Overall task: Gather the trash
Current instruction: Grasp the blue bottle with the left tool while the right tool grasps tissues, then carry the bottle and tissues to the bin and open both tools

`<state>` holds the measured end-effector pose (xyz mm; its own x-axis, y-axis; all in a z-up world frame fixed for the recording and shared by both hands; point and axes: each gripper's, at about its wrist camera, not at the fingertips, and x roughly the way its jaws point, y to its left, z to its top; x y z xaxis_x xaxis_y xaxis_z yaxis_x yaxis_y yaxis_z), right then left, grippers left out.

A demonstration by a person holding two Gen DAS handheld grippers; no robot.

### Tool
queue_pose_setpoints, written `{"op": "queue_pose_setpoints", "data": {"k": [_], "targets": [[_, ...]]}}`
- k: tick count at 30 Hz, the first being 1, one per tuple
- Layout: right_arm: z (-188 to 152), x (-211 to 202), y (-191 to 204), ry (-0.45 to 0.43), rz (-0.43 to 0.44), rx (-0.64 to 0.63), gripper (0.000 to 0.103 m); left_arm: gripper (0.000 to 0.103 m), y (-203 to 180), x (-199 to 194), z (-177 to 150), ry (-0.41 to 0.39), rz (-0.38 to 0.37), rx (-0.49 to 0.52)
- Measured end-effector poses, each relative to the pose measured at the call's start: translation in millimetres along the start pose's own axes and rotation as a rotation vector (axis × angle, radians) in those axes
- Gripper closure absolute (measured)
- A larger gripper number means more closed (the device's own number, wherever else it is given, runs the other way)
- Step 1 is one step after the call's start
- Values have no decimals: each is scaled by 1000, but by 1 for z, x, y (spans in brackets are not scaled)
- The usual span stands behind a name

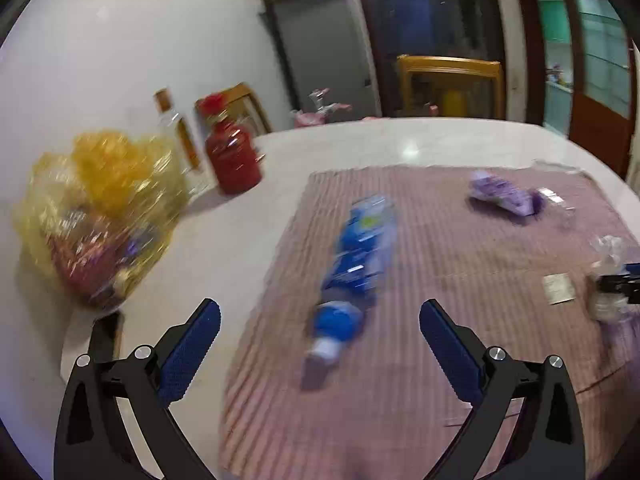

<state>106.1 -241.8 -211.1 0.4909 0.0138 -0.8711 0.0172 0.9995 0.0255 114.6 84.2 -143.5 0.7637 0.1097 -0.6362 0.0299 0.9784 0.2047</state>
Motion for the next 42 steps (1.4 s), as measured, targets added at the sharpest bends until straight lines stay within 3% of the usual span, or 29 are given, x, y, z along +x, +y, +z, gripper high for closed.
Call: {"op": "queue_pose_setpoints", "data": {"k": [2,4,9,12,19,20,21,22,25,28,35,42], "targets": [[-1,-1,-1,5,-17,-3,69,6,8,11,-5,17,2,-3],[-2,-7,-8,2,-13,7,73,6,10,22,-4,10,-25,19],[0,-26,-10,-42,-1,28,73,6,-3,51,19,11,-87,123],[5,-35,-9,-66,26,35,73,6,-8,76,38,69,-170,130],[11,-49,-1,-91,69,35,72,8,-35,116,39,164,-136,182],[12,-50,-1,-97,72,36,72,15,-36,118,37,164,-139,182],[13,-51,-1,-100,74,36,72,31,-37,120,35,173,-156,180],[13,-54,0,-105,77,35,72,42,-38,122,34,186,-173,175],[13,-57,0,-114,86,35,72,48,-37,127,32,201,-196,151],[12,-59,-1,-120,94,40,72,48,-34,125,33,214,-223,122],[11,-68,-9,-140,98,60,72,48,-42,72,44,97,-237,117],[-1,-76,-39,-165,166,154,72,48,-93,4,51,18,-366,152]]}}
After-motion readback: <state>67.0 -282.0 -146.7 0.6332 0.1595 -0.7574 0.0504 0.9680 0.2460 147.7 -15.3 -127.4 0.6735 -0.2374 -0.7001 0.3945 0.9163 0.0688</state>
